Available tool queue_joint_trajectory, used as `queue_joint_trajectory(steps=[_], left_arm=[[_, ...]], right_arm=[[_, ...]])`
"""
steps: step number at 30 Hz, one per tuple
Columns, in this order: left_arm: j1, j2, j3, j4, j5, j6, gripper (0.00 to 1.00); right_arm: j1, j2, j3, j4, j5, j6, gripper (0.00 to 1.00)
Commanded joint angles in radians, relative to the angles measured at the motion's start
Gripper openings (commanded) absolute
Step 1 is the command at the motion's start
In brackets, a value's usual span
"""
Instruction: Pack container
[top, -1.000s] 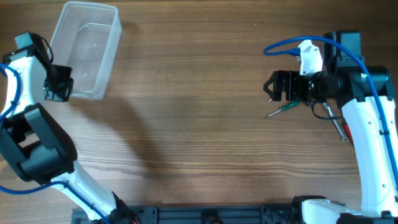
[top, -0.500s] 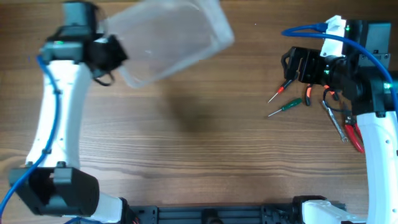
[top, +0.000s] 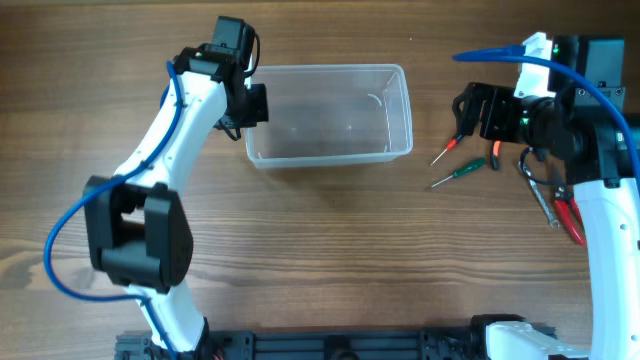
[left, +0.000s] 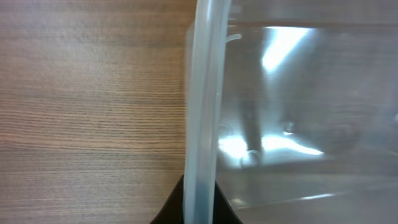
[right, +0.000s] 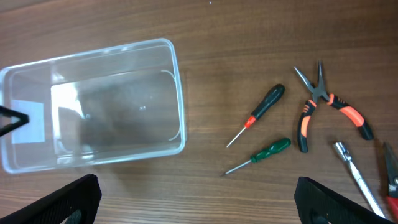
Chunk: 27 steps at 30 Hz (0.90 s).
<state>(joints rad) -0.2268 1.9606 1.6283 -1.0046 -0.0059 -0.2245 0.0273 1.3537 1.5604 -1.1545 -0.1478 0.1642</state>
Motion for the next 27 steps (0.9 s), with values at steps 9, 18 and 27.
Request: queue_joint_trajectory(steps=[9,18,27], left_arm=[[0.013,0.048,0.014,0.014,-0.031,0.015,0.86],[0.013,-0.016,0.014,0.037,-0.048,0.011,1.00],[0.041,-0.377,0.015,0.051,-0.049,0.007,1.00]], right_arm=[[-0.002,-0.003,0.016,-0.013,0.021,0.011,1.00],[-0.002,-0.004,0.016,-0.019,0.002,0.038,1.00],[-0.063,-0.003,0.156,-0.168,0.245,0.156,1.00]])
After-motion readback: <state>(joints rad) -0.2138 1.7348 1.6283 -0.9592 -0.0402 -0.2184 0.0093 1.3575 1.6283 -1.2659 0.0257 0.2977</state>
